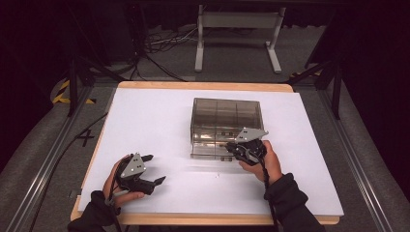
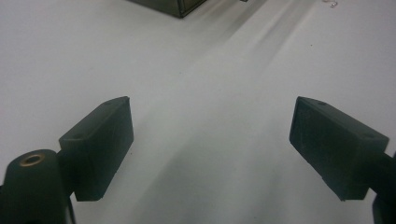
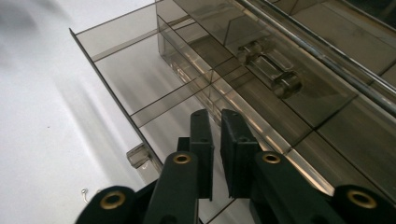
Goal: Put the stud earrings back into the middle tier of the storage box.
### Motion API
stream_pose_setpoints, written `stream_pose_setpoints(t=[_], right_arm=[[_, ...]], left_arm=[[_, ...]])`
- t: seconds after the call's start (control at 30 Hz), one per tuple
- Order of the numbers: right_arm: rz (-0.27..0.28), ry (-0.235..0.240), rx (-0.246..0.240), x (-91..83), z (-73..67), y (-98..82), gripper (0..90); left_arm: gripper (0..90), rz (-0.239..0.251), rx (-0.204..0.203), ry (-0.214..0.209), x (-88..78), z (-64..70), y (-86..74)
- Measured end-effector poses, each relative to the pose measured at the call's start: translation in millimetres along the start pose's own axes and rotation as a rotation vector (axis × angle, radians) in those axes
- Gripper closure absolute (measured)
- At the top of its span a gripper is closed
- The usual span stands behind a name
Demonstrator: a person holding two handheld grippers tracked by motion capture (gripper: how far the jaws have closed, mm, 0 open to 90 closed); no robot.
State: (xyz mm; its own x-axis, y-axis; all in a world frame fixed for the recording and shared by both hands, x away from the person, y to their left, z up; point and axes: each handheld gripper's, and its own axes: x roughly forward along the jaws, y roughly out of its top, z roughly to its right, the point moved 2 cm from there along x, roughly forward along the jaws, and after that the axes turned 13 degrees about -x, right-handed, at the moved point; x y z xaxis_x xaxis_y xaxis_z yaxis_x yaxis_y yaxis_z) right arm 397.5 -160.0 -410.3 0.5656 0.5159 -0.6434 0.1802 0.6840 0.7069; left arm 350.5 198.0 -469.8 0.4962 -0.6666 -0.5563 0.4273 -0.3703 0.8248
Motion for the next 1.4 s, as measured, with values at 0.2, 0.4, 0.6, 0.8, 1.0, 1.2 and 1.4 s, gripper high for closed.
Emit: stream_pose_setpoints(t=[0.2, 0.4, 0.6, 0.8, 1.0, 1.2, 1.4], right_arm=[[0.022, -0.016, 0.002, -8.1, -0.5, 1.1, 82.1], [0.072, -0.029, -0.004, -27.8, -5.6, 3.0, 81.5], [0.104, -0.018, 0.000, -43.2, -17.6, -3.4, 80.6], [0.113, 0.016, 0.003, -46.9, -39.1, -13.2, 80.7], [0.100, 0.054, -0.007, -35.3, -57.7, -19.6, 80.9], [0.060, 0.071, 0.004, -11.6, -65.7, -25.9, 79.0], [0.046, 0.073, 0.025, 5.2, -69.8, -31.8, 78.7]], left_arm=[[14.1, 0.001, -0.001, -0.002, -0.2, -0.1, 0.0], [14.1, 0.001, 0.002, -0.001, -0.1, 0.0, 0.0], [14.0, 0.002, 0.000, 0.000, 0.2, 0.1, 0.1], [13.9, 0.000, -0.007, -0.003, 0.3, 0.3, 0.0], [13.9, -0.005, -0.008, -0.009, 0.8, 0.4, 0.0], [13.8, -0.003, -0.009, -0.010, 0.8, 0.4, 0.0], [13.4, -0.005, -0.008, -0.008, 0.9, 0.4, 0.0]])
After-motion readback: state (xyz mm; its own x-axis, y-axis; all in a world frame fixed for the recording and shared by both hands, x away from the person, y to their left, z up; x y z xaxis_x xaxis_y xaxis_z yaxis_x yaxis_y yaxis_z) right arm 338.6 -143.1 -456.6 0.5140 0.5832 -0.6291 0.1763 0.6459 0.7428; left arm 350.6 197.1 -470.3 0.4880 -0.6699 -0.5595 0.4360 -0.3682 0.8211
